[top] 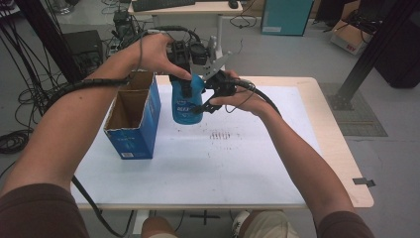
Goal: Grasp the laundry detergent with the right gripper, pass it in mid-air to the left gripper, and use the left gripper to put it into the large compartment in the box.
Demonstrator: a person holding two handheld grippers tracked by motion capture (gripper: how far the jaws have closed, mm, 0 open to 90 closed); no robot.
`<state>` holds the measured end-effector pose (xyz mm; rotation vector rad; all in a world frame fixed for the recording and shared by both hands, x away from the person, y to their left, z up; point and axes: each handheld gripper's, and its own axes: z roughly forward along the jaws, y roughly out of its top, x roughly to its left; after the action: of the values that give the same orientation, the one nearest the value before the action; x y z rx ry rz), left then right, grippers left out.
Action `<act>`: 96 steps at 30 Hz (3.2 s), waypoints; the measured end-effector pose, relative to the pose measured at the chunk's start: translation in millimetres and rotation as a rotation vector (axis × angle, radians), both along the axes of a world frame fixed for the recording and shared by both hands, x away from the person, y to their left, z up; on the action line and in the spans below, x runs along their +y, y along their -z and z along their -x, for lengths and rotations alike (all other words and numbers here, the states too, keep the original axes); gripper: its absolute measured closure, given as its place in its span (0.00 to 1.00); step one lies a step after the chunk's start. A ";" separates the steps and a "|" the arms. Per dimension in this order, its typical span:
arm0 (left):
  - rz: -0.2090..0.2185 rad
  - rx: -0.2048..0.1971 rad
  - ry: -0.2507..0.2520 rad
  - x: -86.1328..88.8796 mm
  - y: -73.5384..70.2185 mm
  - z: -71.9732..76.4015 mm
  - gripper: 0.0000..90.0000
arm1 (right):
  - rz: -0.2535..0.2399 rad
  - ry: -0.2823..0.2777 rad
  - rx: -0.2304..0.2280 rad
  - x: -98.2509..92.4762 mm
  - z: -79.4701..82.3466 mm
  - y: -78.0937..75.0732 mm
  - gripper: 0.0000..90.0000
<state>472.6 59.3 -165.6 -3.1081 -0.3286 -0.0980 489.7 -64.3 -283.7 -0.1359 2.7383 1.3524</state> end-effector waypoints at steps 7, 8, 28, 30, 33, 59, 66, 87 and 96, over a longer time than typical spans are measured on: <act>-0.009 0.000 -0.076 0.6 -11.1 -2.7 0.41 | 0.078 0.119 -0.003 -28.8 0.4 -3.8 0.04; -0.002 0.001 -0.094 1.3 -13.9 -2.3 0.41 | 0.104 0.110 -0.036 -33.4 2.4 -5.4 0.04; -0.011 -0.039 -0.490 49.0 -73.9 0.0 0.41 | 0.327 0.394 0.024 -136.5 19.7 -27.3 0.06; -0.005 -0.043 -0.538 56.6 -81.5 0.2 0.41 | 0.344 0.411 0.028 -145.2 21.4 -28.6 0.06; -0.002 -0.052 -0.623 68.9 -95.3 1.3 0.41 | 0.363 0.413 0.029 -153.7 22.7 -29.4 0.06; 0.105 -0.131 -1.186 133.0 -156.3 13.2 0.41 | 0.428 0.366 -0.005 -170.8 36.0 -40.4 0.06; 0.117 -0.130 -1.282 149.3 -155.6 16.2 0.41 | 0.430 0.360 -0.011 -173.8 38.3 -43.7 0.06; 0.161 -0.141 -1.312 170.4 -143.8 20.0 0.41 | 0.453 0.342 -0.051 -166.2 40.7 -44.1 0.06; 0.171 -0.137 -1.317 177.2 -128.2 19.6 0.41 | 0.458 0.336 -0.069 -159.4 40.3 -44.2 0.06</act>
<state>453.0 236.5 -37.4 -2.3368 -2.2636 -0.2443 449.5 -223.7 -239.4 0.2343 2.7950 0.6184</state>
